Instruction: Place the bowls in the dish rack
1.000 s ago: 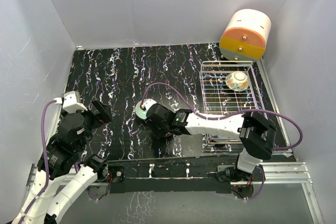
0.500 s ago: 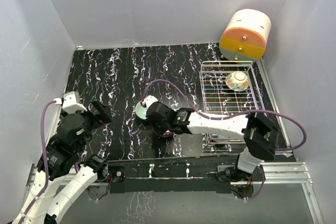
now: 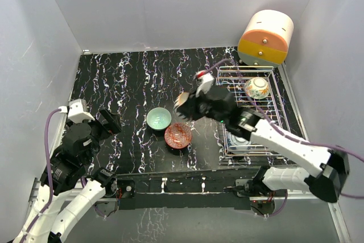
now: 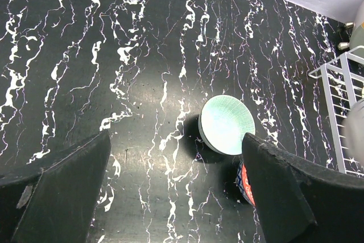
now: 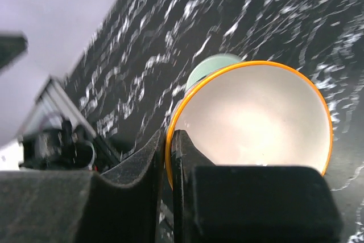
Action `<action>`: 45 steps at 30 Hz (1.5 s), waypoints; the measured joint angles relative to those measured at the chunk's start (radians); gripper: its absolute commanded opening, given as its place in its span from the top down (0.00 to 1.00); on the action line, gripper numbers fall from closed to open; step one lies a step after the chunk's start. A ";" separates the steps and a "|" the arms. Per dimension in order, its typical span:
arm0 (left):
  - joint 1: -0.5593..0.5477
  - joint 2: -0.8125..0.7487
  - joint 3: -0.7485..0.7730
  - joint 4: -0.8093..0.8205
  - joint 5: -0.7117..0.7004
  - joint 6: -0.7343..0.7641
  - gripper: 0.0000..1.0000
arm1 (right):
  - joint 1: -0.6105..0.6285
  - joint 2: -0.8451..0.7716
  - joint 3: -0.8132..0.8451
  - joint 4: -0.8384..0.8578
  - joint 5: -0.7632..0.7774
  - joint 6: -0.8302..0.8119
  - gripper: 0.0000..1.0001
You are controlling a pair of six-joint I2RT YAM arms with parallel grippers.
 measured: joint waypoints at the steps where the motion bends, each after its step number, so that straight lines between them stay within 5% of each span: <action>1: 0.000 0.001 0.000 0.000 0.001 0.000 0.03 | -0.048 -0.028 -0.016 0.018 -0.022 0.010 0.92; 11: 0.000 0.028 0.000 0.005 0.010 0.002 0.03 | -0.650 -0.213 -0.188 0.234 -0.359 0.208 0.92; 19: 0.000 0.028 0.000 0.003 0.010 0.005 0.03 | -1.009 -0.072 -0.497 0.759 -0.680 0.629 0.92; 27: 0.000 0.028 0.001 0.000 0.010 0.005 0.03 | -1.044 0.078 -0.601 1.144 -0.824 0.919 0.92; 45: 0.000 0.062 0.001 0.007 0.010 0.013 0.03 | -1.128 0.459 -0.626 1.620 -0.846 1.128 0.92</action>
